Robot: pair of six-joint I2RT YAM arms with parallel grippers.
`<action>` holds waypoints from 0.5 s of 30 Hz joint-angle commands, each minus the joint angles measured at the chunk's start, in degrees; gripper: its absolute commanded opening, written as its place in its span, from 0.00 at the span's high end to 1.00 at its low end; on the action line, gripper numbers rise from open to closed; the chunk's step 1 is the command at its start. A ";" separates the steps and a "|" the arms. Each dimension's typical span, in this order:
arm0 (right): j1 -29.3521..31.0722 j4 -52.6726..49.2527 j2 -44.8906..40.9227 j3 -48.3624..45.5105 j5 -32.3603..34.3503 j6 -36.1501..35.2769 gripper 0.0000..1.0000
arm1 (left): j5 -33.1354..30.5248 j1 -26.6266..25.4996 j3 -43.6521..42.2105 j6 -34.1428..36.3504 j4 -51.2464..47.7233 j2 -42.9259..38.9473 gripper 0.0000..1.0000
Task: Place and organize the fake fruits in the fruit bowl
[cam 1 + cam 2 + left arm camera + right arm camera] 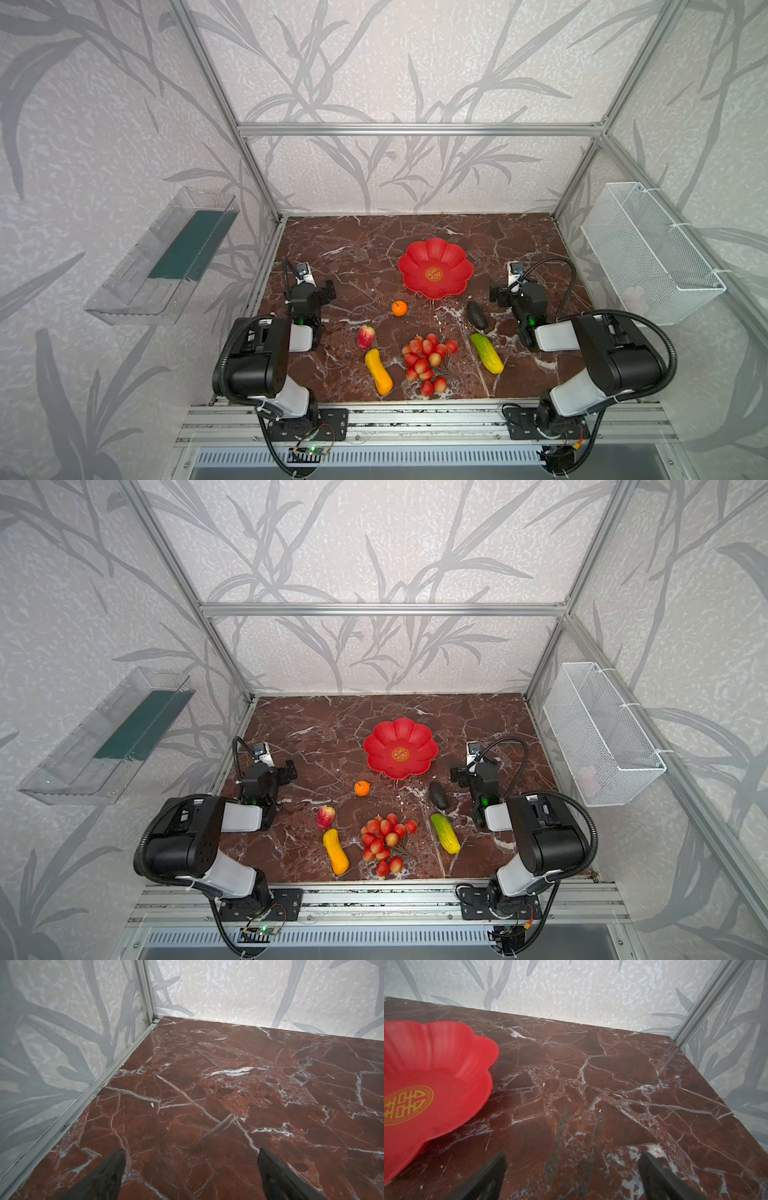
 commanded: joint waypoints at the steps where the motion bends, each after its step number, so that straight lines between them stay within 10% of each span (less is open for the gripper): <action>1: -0.26 0.29 0.40 1.10 0.90 0.32 0.01 | 0.15 -0.20 1.11 1.16 0.64 0.28 0.01; 15: -0.26 0.30 0.40 1.17 0.90 0.31 0.01 | 0.07 -0.37 1.14 1.35 0.62 0.36 0.01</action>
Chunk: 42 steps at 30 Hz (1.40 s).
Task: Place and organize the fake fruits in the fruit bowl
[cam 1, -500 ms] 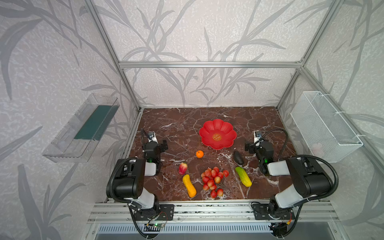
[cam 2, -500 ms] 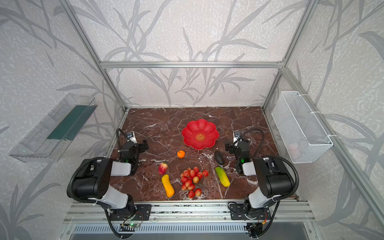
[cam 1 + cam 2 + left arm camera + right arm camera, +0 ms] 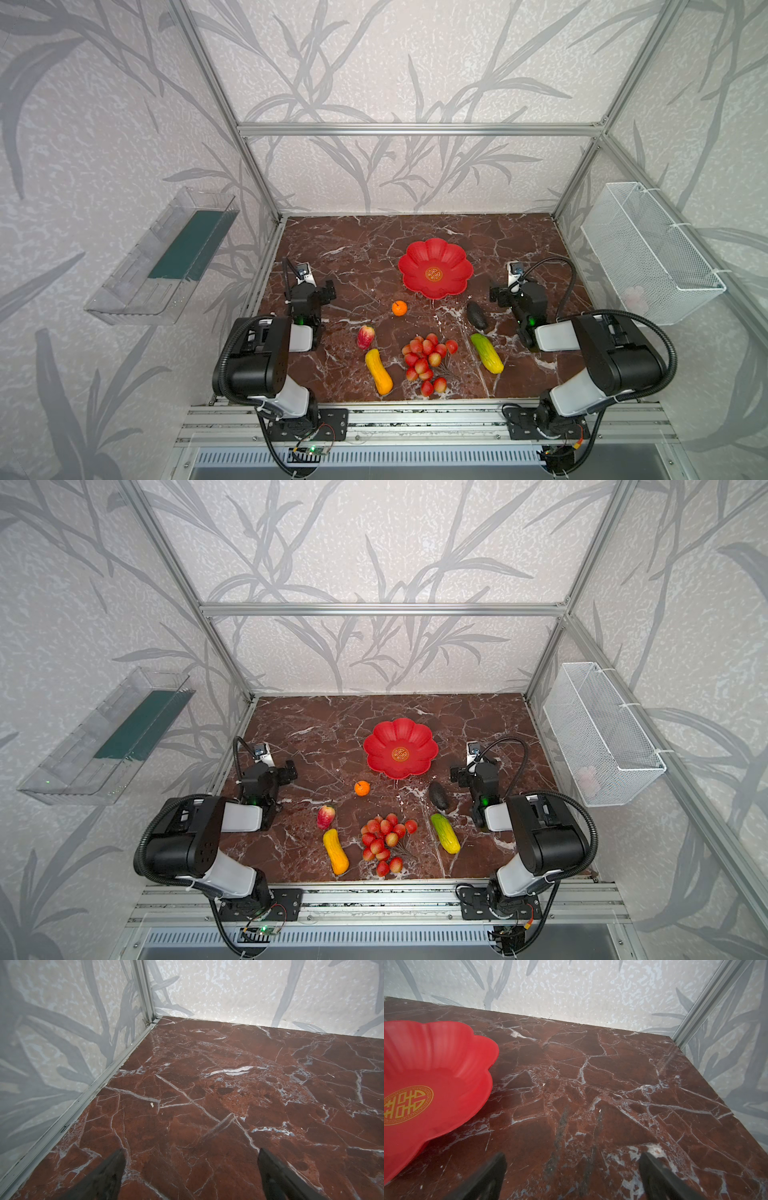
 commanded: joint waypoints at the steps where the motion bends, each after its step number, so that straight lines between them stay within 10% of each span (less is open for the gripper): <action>1: -0.26 0.29 0.40 1.16 0.90 0.33 0.01 | 0.10 -0.25 1.10 0.99 0.67 0.39 0.01; 19: -0.17 1.69 -2.72 -0.83 0.92 0.28 0.01 | -2.20 -1.81 -3.67 2.09 9.77 -0.71 0.01; 24: -0.13 -27.91 -16.78 8.60 2.77 3.97 0.01 | -9.47 -6.26 2.31 5.50 -10.33 -12.98 0.01; 31: -1.71 -40.27 -27.72 11.97 -7.18 22.64 0.01 | -14.83 -5.16 11.14 -17.95 -38.00 -34.57 0.01; 37: -1.41 -62.34 -33.91 16.24 -15.20 22.08 0.06 | 4.34 -2.72 17.50 -18.23 -59.00 -48.32 0.01; 42: 5.01 -86.12 -37.96 19.21 -10.38 21.57 0.12 | 5.20 -2.64 23.60 -15.48 -81.48 -50.17 0.03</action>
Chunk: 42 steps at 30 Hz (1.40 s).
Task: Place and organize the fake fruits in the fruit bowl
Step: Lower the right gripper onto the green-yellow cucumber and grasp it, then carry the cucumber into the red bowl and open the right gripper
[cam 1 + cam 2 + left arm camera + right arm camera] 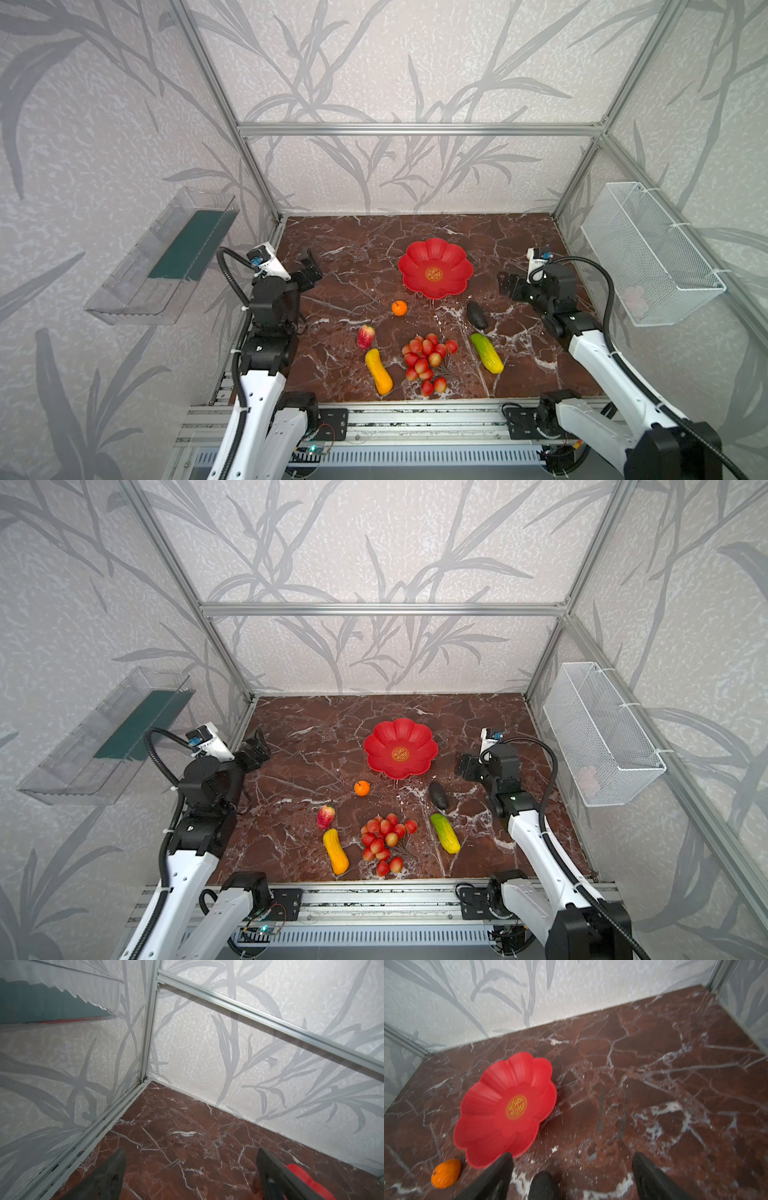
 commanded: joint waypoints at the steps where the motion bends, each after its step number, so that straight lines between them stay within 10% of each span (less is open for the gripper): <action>1: 5.30 -21.67 -4.24 1.17 2.60 0.47 0.13 | 4.34 0.21 1.71 0.50 -21.60 -0.88 0.03; 13: 27.64 -29.06 -8.80 -6.91 10.92 14.35 0.21 | 13.42 0.16 -0.19 -4.77 -32.92 -7.29 0.04; 26: 30.83 -19.70 0.09 -12.15 11.38 16.29 0.31 | 11.27 -0.64 -2.89 -6.59 -33.71 -16.96 0.04; 42: 38.75 -24.12 -0.48 -5.79 15.80 13.69 0.72 | 7.13 -0.74 -2.89 -7.72 -34.87 -19.63 0.04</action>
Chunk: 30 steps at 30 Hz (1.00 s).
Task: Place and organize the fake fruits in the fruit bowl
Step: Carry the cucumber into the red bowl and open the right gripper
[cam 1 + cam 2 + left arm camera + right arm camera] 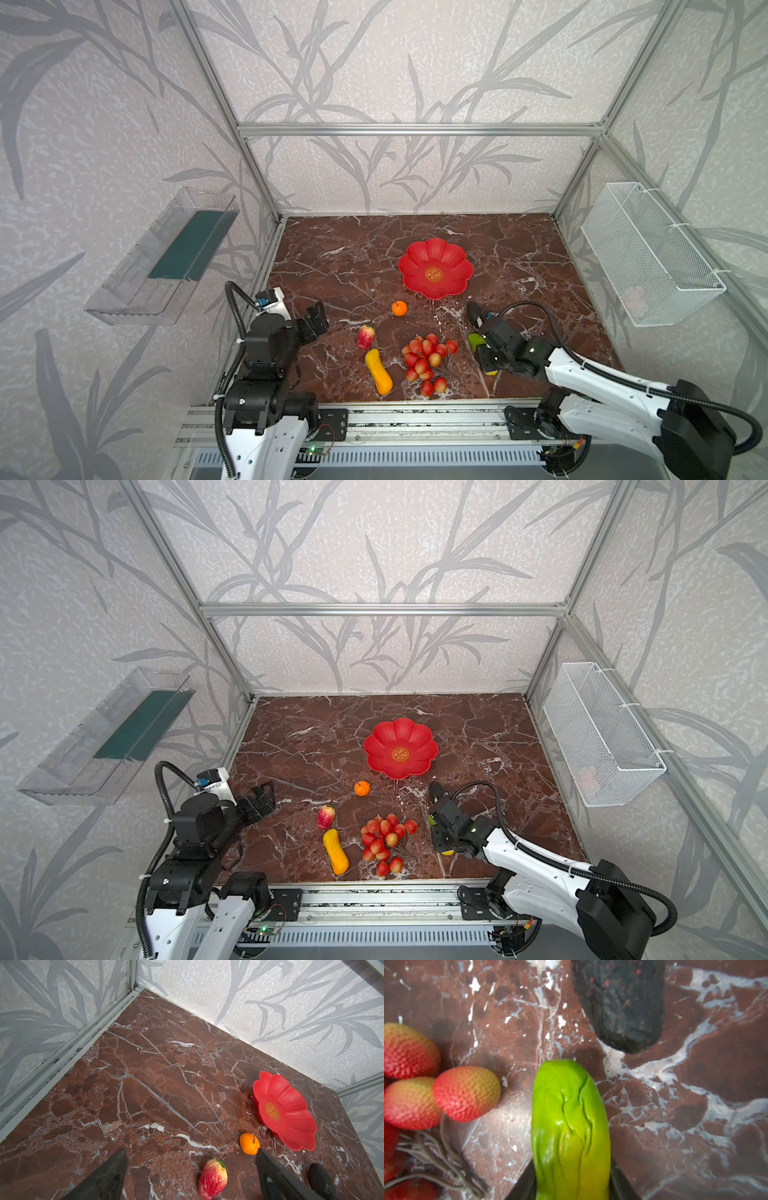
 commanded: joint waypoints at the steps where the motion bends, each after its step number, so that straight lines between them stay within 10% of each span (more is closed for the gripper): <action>1: 2.35 -5.59 -4.15 6.48 4.08 -2.08 0.72 | -2.62 -0.27 -0.42 -1.06 -1.56 -1.32 0.04; 7: 2.41 -1.52 -1.07 16.76 5.10 -9.49 0.72 | -3.34 -0.24 -0.44 -1.20 -1.63 -1.90 0.04; 15: -2.40 9.82 26.75 36.92 -1.77 -17.29 0.71 | -3.78 -0.22 -0.55 -1.32 -1.68 -2.06 0.04; 30: -9.01 12.15 57.62 59.34 -5.90 -16.29 0.70 | -3.57 -0.36 -0.99 -1.49 -1.17 -1.94 0.04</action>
